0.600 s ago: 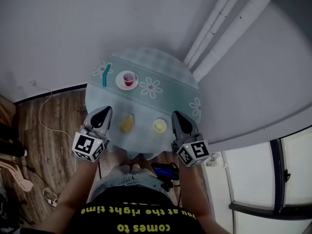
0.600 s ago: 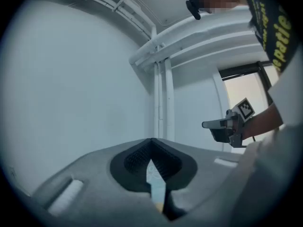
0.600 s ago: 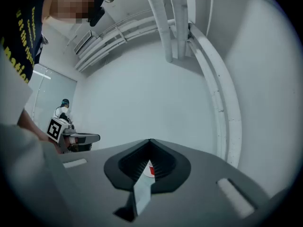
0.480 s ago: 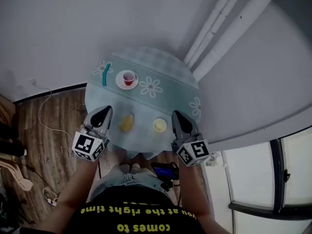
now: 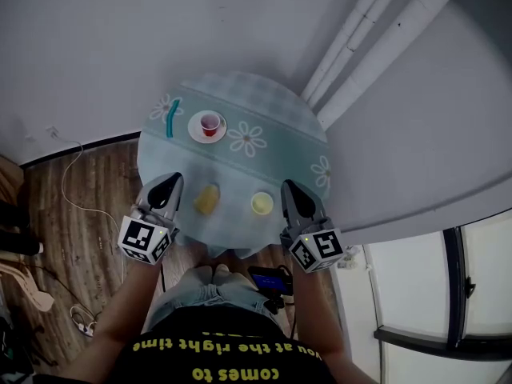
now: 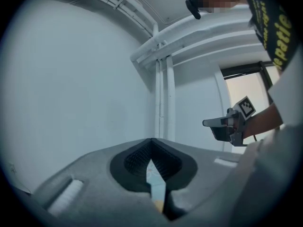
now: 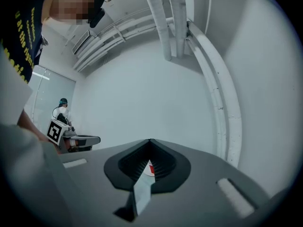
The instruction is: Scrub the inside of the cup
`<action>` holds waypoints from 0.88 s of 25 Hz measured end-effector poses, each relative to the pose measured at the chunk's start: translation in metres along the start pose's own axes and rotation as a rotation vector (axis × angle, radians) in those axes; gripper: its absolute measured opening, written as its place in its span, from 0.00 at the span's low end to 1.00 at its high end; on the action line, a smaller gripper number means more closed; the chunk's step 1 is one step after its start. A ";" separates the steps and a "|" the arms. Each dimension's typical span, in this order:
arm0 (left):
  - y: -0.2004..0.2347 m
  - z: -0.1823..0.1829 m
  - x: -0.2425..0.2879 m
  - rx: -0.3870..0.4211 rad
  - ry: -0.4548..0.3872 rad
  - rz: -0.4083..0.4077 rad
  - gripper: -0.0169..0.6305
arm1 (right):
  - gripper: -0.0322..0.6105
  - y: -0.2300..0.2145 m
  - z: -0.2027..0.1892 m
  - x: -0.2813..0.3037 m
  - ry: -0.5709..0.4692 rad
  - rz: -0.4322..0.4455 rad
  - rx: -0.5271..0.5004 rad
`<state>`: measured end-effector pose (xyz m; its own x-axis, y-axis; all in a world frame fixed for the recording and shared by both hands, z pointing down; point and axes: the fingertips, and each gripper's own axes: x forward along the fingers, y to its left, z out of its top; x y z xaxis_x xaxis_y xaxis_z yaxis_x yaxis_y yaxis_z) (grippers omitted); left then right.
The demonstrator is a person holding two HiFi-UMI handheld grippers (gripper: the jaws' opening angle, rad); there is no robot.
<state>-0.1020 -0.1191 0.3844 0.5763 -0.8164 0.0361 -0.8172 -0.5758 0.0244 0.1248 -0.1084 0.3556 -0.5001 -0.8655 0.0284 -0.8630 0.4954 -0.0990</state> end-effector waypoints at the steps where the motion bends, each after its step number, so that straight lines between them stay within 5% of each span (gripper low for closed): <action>1: 0.000 -0.002 0.001 -0.002 0.003 0.000 0.03 | 0.06 0.000 -0.001 0.000 0.001 0.001 0.006; 22: -0.002 -0.039 0.011 -0.038 0.087 -0.022 0.03 | 0.06 -0.010 -0.022 0.006 0.036 -0.017 0.050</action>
<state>-0.0941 -0.1252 0.4241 0.5929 -0.7960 0.1219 -0.8050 -0.5897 0.0644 0.1290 -0.1173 0.3789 -0.4881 -0.8703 0.0662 -0.8674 0.4752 -0.1480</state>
